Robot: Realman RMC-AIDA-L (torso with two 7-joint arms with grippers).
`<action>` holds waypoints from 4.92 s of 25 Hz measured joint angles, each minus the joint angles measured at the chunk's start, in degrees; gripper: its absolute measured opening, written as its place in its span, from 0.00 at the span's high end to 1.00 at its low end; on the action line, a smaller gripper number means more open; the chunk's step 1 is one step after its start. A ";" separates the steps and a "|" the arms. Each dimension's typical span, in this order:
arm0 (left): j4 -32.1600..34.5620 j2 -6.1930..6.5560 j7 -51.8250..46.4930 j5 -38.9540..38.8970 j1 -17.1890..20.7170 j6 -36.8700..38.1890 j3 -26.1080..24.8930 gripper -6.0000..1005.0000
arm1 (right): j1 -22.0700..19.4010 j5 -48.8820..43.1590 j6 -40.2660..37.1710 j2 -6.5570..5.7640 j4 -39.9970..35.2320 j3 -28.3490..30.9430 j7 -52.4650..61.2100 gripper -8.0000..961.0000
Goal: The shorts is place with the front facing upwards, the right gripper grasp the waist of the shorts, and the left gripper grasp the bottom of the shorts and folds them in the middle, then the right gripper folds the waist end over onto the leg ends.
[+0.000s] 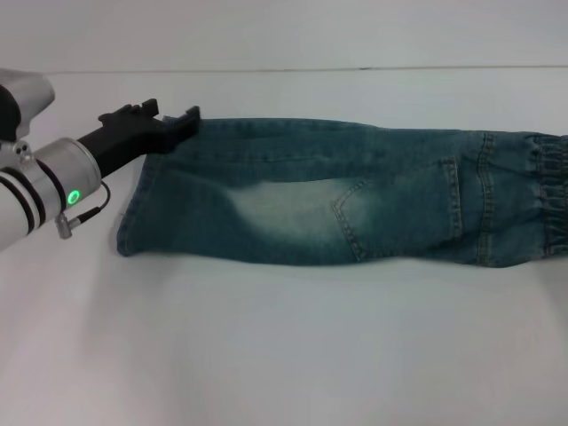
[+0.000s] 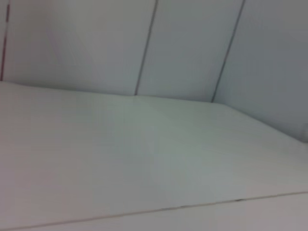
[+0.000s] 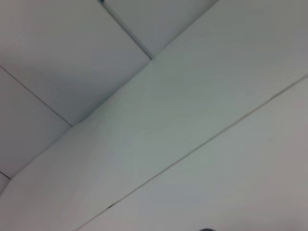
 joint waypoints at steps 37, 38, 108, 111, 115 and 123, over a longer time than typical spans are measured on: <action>-9.33 -0.31 18.45 -10.27 4.62 16.59 0.14 0.26 | -1.56 -1.46 -3.27 2.71 -2.47 -8.20 -2.87 0.16; -9.64 -0.30 18.93 -10.27 4.56 16.78 0.14 0.26 | -1.54 -1.43 -3.36 2.72 -2.55 -8.58 -2.99 0.18; -46.69 -0.31 66.08 -7.05 -8.34 7.06 -17.11 1.00 | 27.62 -6.76 -20.25 0.88 -22.81 -32.86 22.73 0.85; -46.64 -0.31 66.14 -6.54 -6.96 7.43 -18.67 1.00 | 28.83 -7.24 -19.17 1.61 -22.37 -35.10 22.75 0.86; -44.72 -0.31 66.10 -6.53 -3.06 8.56 -22.54 1.00 | 28.44 -7.27 -18.63 2.22 -22.17 -36.76 22.55 0.86; -42.53 -0.26 66.08 -6.89 2.93 14.10 -25.42 1.00 | 26.53 -6.99 -18.53 1.83 -22.09 -36.55 21.69 0.85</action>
